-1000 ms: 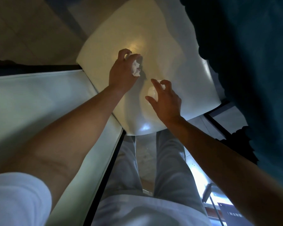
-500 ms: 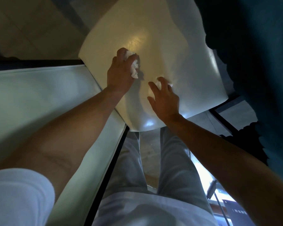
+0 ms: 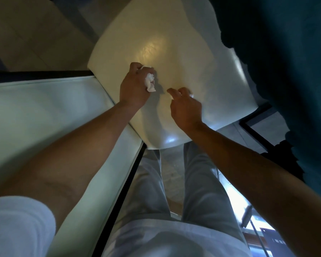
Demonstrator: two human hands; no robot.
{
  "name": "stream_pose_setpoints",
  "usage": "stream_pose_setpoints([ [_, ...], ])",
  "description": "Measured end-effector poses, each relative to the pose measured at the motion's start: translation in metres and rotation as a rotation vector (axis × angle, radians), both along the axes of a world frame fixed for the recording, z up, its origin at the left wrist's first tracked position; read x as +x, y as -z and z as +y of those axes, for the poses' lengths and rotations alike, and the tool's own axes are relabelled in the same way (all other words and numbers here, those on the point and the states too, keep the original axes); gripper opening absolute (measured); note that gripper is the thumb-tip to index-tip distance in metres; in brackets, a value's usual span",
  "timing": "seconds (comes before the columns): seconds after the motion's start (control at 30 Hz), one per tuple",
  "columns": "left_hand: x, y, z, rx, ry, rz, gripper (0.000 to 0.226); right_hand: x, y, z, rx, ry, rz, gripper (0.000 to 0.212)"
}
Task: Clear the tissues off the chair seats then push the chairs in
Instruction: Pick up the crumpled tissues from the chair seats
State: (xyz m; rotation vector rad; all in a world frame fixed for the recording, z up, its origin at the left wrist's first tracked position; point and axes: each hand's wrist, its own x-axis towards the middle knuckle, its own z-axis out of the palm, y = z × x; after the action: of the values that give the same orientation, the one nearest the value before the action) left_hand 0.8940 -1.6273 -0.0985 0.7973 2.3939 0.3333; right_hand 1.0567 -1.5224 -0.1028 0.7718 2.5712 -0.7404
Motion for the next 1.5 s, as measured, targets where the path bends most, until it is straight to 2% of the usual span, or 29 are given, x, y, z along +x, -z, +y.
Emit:
stream_pose_setpoints([
  [0.07, 0.002, -0.002, 0.0, 0.031, -0.022, 0.005, 0.036, 0.006, -0.005, 0.004, -0.036, 0.055, 0.089, 0.041],
  [0.33, 0.009, -0.045, 0.01, 0.197, -0.118, -0.007, 0.029, 0.012, -0.056, 0.028, -0.131, 0.241, 0.28, 0.016],
  [0.47, 0.007, -0.077, 0.025, 0.259, -0.191, -0.005, 0.037, 0.004, -0.09, 0.04, -0.207, 0.239, 0.398, 0.036],
  [0.57, 0.006, -0.103, 0.044, 0.241, -0.177, -0.023, 0.039, 0.0, -0.114, 0.053, -0.163, 0.256, 0.477, 0.05],
  [0.67, -0.002, -0.132, 0.059, 0.241, -0.198, -0.043, 0.031, -0.002, -0.142, 0.065, -0.175, 0.329, 0.489, 0.048],
  [0.83, -0.013, -0.206, 0.084, 0.377, -0.238, -0.017, 0.027, -0.009, -0.2, 0.085, -0.15, 0.355, 0.56, 0.036],
  [0.93, -0.018, -0.251, 0.095, 0.482, -0.224, 0.046, 0.026, -0.012, -0.234, 0.089, -0.106, 0.287, 0.639, 0.037],
  [1.2, -0.026, -0.39, 0.082, 0.6, -0.225, 0.235, 0.048, -0.03, -0.343, 0.092, -0.109, 0.186, 0.858, 0.048],
  [1.33, -0.032, -0.458, 0.066, 0.671, -0.139, 0.407, 0.048, -0.045, -0.404, 0.094, -0.1, 0.142, 0.93, 0.051],
  [1.5, -0.024, -0.512, 0.028, 0.695, 0.035, 0.65, 0.048, -0.045, -0.455, 0.087, -0.049, 0.109, 1.01, 0.052],
])
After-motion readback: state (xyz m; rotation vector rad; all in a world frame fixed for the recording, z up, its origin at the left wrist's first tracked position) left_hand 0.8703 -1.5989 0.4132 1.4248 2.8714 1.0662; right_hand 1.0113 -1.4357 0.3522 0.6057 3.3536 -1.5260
